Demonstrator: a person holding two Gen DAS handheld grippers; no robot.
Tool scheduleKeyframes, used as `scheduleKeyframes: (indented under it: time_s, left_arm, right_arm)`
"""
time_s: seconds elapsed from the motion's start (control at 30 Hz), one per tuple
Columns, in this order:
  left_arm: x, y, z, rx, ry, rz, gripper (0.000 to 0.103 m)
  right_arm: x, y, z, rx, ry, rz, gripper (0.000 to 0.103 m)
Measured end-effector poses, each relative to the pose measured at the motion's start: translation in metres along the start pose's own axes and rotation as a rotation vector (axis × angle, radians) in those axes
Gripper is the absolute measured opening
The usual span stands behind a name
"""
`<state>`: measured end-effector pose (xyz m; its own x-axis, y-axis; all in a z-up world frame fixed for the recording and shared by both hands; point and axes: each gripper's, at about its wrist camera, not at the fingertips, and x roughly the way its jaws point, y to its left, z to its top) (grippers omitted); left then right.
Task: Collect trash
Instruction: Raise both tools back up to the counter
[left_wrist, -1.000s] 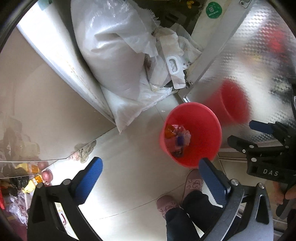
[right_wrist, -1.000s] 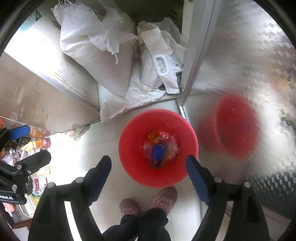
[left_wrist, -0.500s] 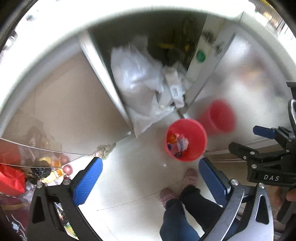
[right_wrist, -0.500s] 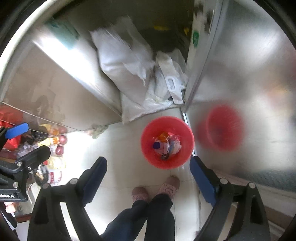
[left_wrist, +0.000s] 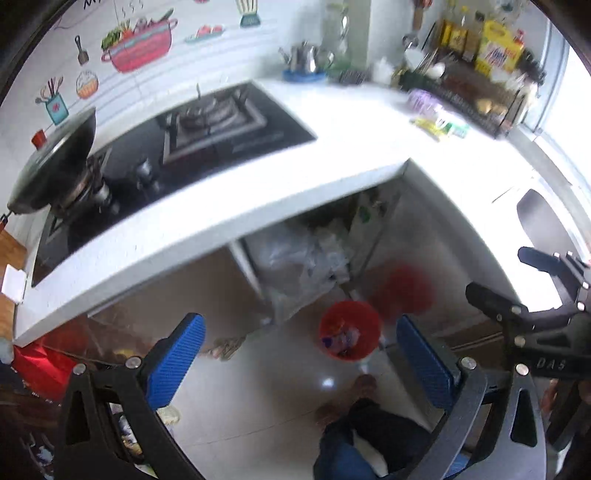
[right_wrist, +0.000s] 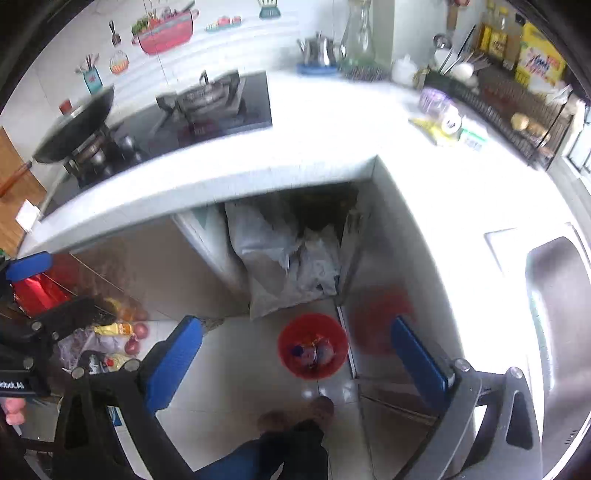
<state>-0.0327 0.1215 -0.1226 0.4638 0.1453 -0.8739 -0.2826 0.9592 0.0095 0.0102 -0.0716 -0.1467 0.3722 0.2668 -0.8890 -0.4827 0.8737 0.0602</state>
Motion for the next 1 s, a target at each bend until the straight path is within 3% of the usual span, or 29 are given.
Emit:
scheduleKeyframes:
  time_s: [0.23, 0.4, 0.47, 0.77, 1.0]
  left_arm:
    - [-0.039, -0.020, 0.031, 0.024, -0.064, -0.016, 0.103]
    - [-0.045, -0.037, 0.054, 0.059, -0.086, -0.015, 0.103]
    - [-0.047, -0.042, 0.063, 0.059, -0.094, -0.049, 0.103]
    - [-0.021, -0.084, 0.120, 0.105, -0.100, -0.053, 0.103]
    - [0.020, -0.120, 0.184, 0.126, -0.085, -0.040, 0.103]
  right_arm:
    - [-0.060, -0.016, 0.022, 0.074, -0.065, -0.021, 0.102]
    - [-0.078, -0.035, 0.034, 0.115, -0.103, -0.051, 0.102]
    - [-0.081, -0.045, 0.039, 0.141, -0.115, -0.058, 0.102]
    - [-0.080, -0.088, 0.068, 0.183, -0.131, -0.088, 0.102]
    - [-0.053, -0.138, 0.113, 0.198, -0.120, -0.080, 0.102]
